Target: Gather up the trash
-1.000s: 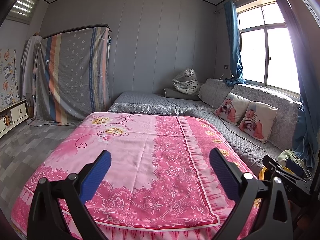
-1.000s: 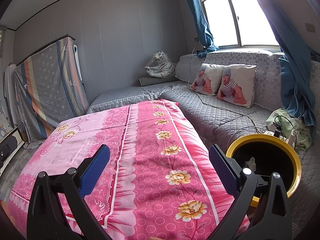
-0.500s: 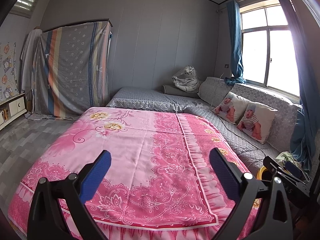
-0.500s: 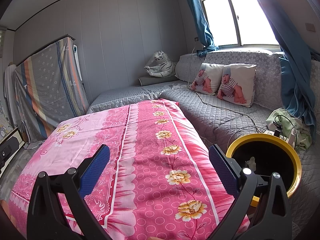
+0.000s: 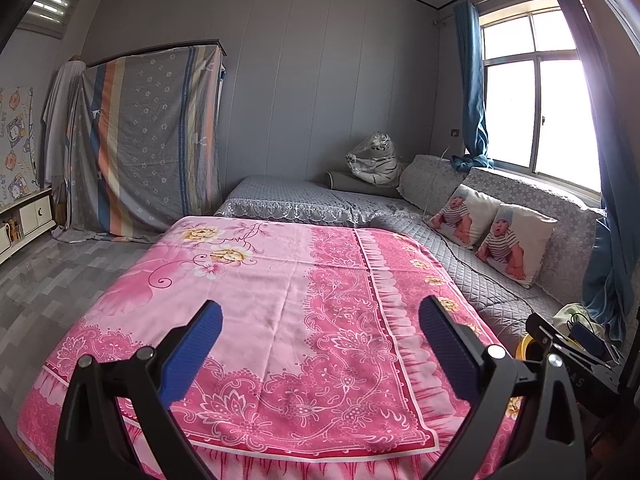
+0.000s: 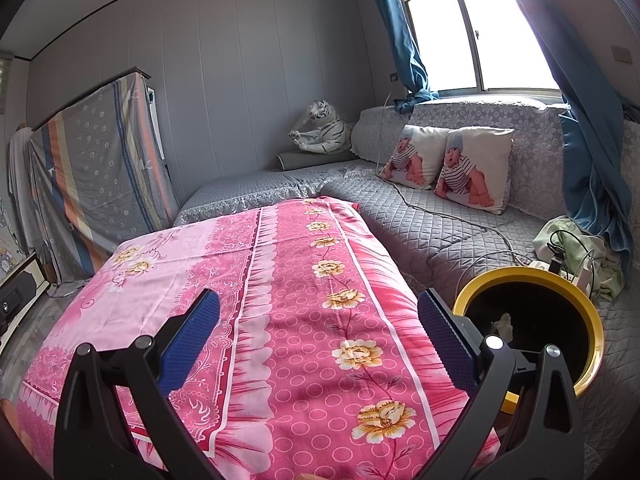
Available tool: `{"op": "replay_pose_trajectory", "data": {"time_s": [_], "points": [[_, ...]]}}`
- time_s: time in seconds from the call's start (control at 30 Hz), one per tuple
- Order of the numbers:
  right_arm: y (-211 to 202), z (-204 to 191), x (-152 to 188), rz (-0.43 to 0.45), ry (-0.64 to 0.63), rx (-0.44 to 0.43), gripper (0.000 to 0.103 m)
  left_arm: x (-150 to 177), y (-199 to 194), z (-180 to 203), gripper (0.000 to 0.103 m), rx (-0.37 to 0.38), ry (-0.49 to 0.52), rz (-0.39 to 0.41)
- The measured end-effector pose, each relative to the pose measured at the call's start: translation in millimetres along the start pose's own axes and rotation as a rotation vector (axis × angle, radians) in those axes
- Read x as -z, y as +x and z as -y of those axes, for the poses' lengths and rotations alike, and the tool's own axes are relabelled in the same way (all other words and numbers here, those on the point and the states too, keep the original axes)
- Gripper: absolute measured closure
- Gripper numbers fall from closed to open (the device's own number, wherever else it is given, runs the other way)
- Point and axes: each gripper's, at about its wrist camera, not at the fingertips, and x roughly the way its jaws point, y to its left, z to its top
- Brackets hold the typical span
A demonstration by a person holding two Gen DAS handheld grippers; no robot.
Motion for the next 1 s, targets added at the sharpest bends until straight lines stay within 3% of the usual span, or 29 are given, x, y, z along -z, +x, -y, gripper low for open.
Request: {"op": "replay_pose_trajectory", "data": {"time_s": [0.8,1.0], "points": [[1.3,-0.5,-1.8,-0.001,0.001,0.001,0.008,-2.9,-3.8,4.3,0.008,-0.002,0.013,0.015],[1.4,-0.2,-2.2,-0.001,0.002,0.000,0.008,-5.2,-3.1,1.8,0.008,0.028,0.010,0.006]]}}
